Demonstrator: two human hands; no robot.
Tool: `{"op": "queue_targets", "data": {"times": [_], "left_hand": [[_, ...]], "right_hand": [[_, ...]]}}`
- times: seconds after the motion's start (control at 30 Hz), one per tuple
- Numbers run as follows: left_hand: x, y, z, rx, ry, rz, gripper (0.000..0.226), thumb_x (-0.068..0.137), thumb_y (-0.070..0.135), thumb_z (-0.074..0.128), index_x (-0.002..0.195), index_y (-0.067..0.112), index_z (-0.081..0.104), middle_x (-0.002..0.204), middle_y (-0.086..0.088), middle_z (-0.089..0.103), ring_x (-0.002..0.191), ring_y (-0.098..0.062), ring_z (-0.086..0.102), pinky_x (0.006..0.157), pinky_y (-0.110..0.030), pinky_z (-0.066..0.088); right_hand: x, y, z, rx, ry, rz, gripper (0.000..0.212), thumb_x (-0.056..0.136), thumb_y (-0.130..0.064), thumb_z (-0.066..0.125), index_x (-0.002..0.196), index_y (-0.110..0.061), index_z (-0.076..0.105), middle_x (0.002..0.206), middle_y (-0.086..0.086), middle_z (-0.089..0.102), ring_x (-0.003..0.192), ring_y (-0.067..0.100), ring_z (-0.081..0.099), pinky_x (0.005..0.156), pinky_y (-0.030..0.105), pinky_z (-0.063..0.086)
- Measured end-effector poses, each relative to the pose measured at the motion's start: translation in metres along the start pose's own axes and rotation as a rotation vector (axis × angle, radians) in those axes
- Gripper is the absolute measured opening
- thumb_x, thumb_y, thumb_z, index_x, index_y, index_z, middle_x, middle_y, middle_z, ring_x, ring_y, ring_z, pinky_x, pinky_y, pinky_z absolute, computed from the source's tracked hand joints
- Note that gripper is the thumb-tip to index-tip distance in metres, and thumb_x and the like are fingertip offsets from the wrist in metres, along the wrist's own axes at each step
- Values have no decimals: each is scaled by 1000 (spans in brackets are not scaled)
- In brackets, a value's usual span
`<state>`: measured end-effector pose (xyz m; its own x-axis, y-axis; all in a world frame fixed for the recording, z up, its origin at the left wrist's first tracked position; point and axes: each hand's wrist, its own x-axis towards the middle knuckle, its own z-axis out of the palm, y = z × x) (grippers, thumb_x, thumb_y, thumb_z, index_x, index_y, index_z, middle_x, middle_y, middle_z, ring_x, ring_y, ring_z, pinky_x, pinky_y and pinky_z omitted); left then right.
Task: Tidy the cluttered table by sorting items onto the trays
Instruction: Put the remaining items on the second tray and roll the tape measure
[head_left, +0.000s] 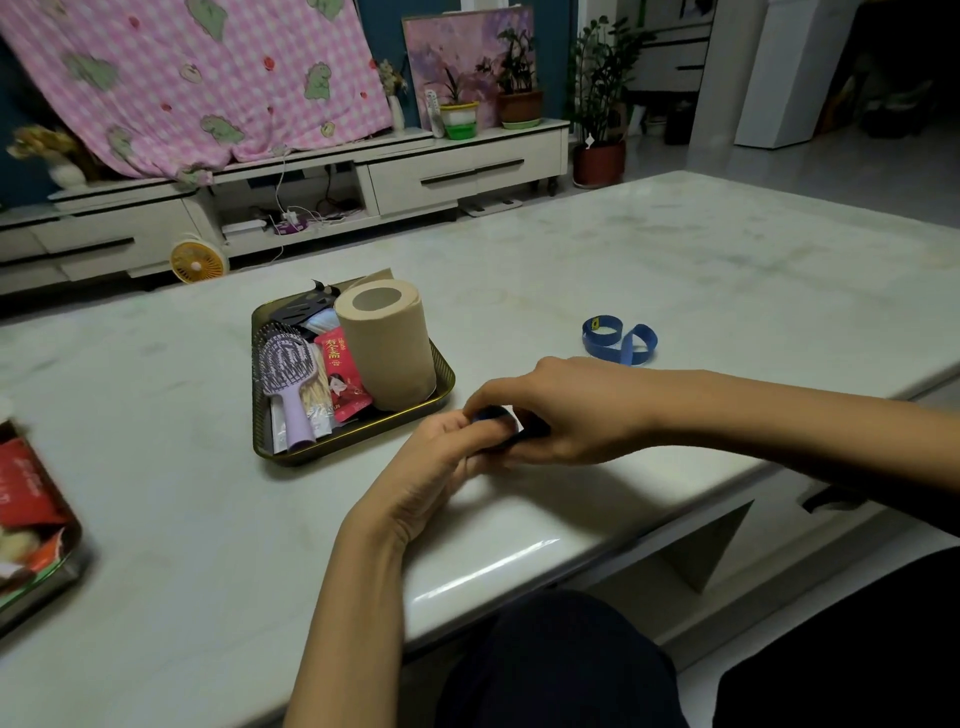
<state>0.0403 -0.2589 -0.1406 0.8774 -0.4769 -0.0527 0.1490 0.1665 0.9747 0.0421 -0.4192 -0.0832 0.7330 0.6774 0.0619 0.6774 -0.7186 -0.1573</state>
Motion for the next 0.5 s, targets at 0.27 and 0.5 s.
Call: {"op": "queue_targets", "data": {"times": [0.27,0.5], "left_hand": [[0,-2,-1,62,-19,5,14,72,17,61,69,13,74,75,-5,67,73,-11,64,70,-19,52],[2,-2,-3,-27,30,-9,32,73,17,72,94,-5,63,88,-15,67,84,-18,64,75,-22,53]], "right_hand": [[0,4,-8,26,-13,9,37,81,-42,66,114,-27,56,71,-11,60,57,-3,48,51,10,32],[-2,7,2,-268,210,27,36,85,-49,56,104,-20,46,77,-3,63,57,18,41,46,20,16]]}}
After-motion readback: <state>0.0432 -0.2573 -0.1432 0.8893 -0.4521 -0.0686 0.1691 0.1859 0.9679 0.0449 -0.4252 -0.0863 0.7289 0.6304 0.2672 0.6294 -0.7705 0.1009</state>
